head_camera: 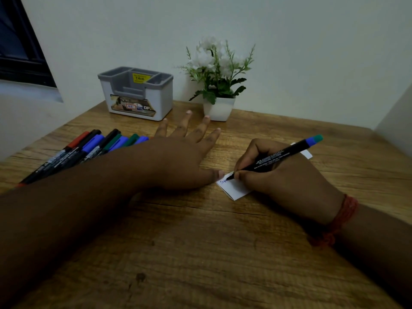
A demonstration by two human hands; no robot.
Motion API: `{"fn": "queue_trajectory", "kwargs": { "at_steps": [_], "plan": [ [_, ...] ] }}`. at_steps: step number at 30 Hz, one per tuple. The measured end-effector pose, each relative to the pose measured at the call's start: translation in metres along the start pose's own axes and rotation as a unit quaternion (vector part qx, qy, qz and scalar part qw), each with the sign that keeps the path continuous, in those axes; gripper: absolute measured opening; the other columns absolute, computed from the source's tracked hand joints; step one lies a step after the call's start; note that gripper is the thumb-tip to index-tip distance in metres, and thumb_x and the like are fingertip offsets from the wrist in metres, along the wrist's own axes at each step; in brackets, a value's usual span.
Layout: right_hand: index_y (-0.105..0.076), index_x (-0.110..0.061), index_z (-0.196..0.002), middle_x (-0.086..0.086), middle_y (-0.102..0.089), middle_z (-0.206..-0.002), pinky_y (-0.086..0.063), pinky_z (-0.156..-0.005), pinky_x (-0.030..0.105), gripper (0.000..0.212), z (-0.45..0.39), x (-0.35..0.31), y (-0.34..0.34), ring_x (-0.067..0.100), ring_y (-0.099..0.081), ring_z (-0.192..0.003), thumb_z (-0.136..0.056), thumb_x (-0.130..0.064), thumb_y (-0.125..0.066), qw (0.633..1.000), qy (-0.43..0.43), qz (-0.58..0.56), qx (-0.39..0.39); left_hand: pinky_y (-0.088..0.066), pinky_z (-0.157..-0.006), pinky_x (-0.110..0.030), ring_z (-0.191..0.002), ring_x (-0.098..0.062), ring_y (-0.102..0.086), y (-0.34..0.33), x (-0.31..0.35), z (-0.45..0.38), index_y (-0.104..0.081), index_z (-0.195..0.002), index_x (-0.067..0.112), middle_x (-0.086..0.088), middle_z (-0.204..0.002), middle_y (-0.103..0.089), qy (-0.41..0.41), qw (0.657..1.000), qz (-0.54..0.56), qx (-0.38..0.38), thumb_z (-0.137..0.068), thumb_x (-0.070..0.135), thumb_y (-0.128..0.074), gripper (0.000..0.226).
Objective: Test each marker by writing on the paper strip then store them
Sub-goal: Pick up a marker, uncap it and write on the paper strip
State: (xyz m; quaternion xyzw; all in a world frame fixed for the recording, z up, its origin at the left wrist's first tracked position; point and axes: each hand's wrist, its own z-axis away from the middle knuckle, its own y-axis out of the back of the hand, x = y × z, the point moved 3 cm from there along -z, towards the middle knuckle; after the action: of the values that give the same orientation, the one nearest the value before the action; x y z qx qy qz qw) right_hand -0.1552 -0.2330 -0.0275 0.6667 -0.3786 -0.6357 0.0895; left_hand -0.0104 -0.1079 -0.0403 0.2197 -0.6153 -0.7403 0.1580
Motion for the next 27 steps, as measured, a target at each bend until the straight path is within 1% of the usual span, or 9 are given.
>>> {"fn": "queue_trajectory", "kwargs": {
  "at_steps": [3, 9, 11, 16, 17, 20, 27],
  "plan": [
    [-0.069, -0.016, -0.078, -0.005, -0.075, -0.085, -0.058, -0.070, 0.025, 0.006, 0.0000, 0.0001, 0.0002, 0.005, -0.069, -0.081, -0.078, -0.013, -0.074, 1.000, -0.001, 0.004, 0.005, 0.009, -0.114, -0.061, -0.139, -0.025, 0.036, 0.0013, 0.0009, 0.0006, 0.025, -0.147, 0.037, 0.005, -0.152, 0.039, 0.002, 1.000, -0.001, -0.004, -0.078, 0.083, -0.015, 0.092],
    [-0.068, -0.016, -0.076, -0.001, -0.075, -0.086, -0.060, -0.075, 0.035, 0.006, 0.0012, -0.0002, 0.0014, 0.009, -0.070, -0.083, -0.077, -0.012, -0.073, 1.000, 0.002, 0.005, 0.000, 0.009, -0.114, -0.061, -0.139, -0.025, 0.036, 0.0007, 0.0015, 0.0014, 0.025, -0.146, 0.038, 0.006, -0.152, 0.039, 0.001, 1.000, 0.001, -0.001, -0.077, 0.083, -0.013, 0.091],
    [-0.068, -0.015, -0.076, -0.001, -0.075, -0.086, -0.060, -0.074, 0.032, 0.006, 0.0017, -0.0007, 0.0013, 0.008, -0.070, -0.083, -0.076, -0.011, -0.073, 1.000, 0.002, -0.003, -0.005, 0.009, -0.114, -0.061, -0.139, -0.025, 0.036, 0.0008, 0.0014, 0.0014, 0.026, -0.146, 0.038, 0.006, -0.152, 0.039, 0.000, 1.000, 0.000, 0.000, -0.077, 0.082, -0.014, 0.091],
    [-0.069, -0.015, -0.077, -0.002, -0.075, -0.085, -0.057, -0.063, 0.020, 0.006, 0.0000, 0.0021, 0.0015, 0.007, -0.070, -0.078, -0.079, -0.011, -0.073, 1.000, -0.001, -0.009, 0.010, 0.009, -0.114, -0.061, -0.139, -0.025, 0.036, -0.0002, 0.0020, 0.0011, 0.026, -0.146, 0.038, 0.006, -0.152, 0.039, -0.002, 1.000, -0.001, 0.001, -0.078, 0.082, -0.015, 0.091],
    [-0.069, -0.015, -0.077, -0.002, -0.075, -0.085, -0.057, -0.063, 0.020, 0.006, -0.0003, 0.0024, 0.0012, 0.007, -0.070, -0.079, -0.079, -0.011, -0.073, 1.000, -0.003, -0.009, 0.008, 0.009, -0.114, -0.061, -0.139, -0.025, 0.036, 0.0000, 0.0018, 0.0011, 0.026, -0.146, 0.038, 0.005, -0.152, 0.039, -0.002, 1.000, -0.002, 0.000, -0.078, 0.082, -0.015, 0.091],
    [-0.068, -0.014, -0.077, -0.001, -0.075, -0.085, -0.059, -0.069, 0.024, 0.006, -0.0001, 0.0018, 0.0012, 0.007, -0.070, -0.080, -0.078, -0.010, -0.073, 1.000, -0.006, -0.012, 0.002, 0.008, -0.115, -0.061, -0.139, -0.025, 0.036, 0.0002, 0.0014, 0.0009, 0.026, -0.146, 0.037, 0.005, -0.152, 0.039, -0.002, 1.000, -0.003, 0.000, -0.078, 0.082, -0.014, 0.091],
    [-0.068, -0.014, -0.077, -0.001, -0.074, -0.085, -0.060, -0.070, 0.027, 0.006, -0.0003, 0.0005, 0.0020, 0.006, -0.070, -0.082, -0.078, -0.011, -0.072, 1.000, -0.023, -0.007, 0.003, 0.009, -0.115, -0.060, -0.139, -0.025, 0.036, 0.0005, 0.0009, 0.0006, 0.027, -0.145, 0.038, 0.005, -0.152, 0.039, -0.002, 1.000, -0.004, 0.001, -0.077, 0.082, -0.015, 0.092]
  ]
}}
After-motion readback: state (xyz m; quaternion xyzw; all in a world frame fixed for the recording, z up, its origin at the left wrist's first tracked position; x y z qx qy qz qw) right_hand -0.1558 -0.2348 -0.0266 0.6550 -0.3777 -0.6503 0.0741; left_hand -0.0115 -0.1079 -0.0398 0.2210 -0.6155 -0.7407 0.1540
